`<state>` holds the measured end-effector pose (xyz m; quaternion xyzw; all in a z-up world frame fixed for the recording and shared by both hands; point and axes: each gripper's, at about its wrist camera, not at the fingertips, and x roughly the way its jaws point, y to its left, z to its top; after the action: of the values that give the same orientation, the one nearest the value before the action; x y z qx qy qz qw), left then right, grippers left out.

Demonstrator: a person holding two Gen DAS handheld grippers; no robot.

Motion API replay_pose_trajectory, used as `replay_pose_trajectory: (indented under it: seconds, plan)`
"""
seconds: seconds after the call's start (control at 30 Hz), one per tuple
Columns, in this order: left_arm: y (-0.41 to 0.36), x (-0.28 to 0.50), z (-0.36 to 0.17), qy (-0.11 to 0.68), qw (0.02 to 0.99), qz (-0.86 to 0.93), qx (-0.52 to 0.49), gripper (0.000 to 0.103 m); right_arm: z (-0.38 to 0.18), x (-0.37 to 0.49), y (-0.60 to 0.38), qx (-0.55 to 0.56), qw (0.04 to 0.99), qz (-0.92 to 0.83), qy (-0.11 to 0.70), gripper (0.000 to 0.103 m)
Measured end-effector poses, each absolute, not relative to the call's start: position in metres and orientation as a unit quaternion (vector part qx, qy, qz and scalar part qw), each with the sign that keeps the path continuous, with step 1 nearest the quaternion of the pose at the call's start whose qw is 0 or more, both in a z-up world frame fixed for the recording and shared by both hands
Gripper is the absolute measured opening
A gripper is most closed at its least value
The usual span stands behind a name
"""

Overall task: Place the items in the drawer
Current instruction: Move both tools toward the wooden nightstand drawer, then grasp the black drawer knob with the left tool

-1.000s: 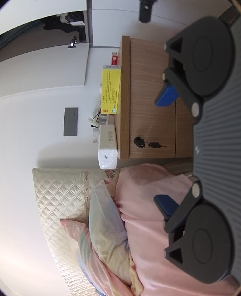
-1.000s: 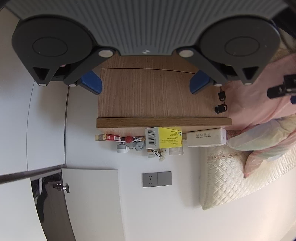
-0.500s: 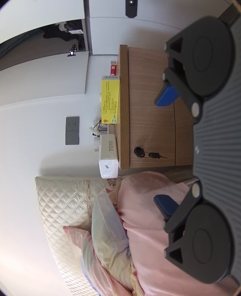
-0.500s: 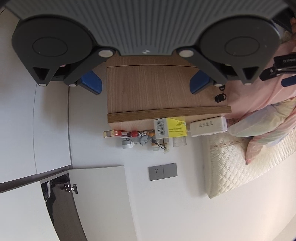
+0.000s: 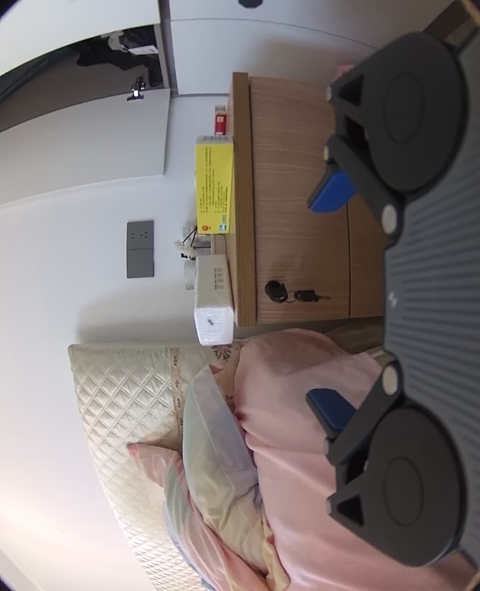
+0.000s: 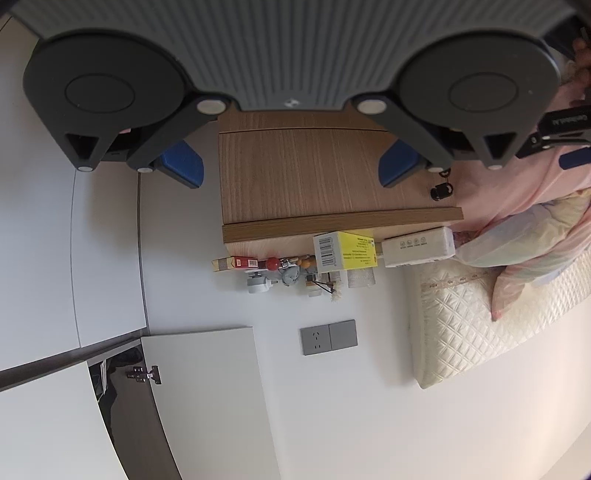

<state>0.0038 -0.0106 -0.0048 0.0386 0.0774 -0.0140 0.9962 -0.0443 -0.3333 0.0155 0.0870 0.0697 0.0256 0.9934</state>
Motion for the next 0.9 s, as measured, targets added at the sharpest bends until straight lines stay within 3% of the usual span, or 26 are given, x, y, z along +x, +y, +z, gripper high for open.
replay_pose_trajectory:
  seconds: [0.4, 0.7, 0.9]
  plan:
    - [-0.031, 0.025, 0.016, 0.081, 0.995, -0.033, 0.041, 0.103, 0.026, -0.031, -0.342, 0.071, 0.997, 0.021, 0.027, 0.103]
    - [-0.04, 0.08, 0.04, 0.115, 0.989, -0.071, 0.062, 0.103, 0.034, 0.015, -0.374, 0.086, 0.993, 0.034, 0.079, 0.103]
    - [-0.034, 0.138, 0.028, 0.132, 0.986, -0.075, 0.066, 0.1, 0.024, 0.061, -0.372, 0.042, 0.993, 0.043, 0.098, 0.103]
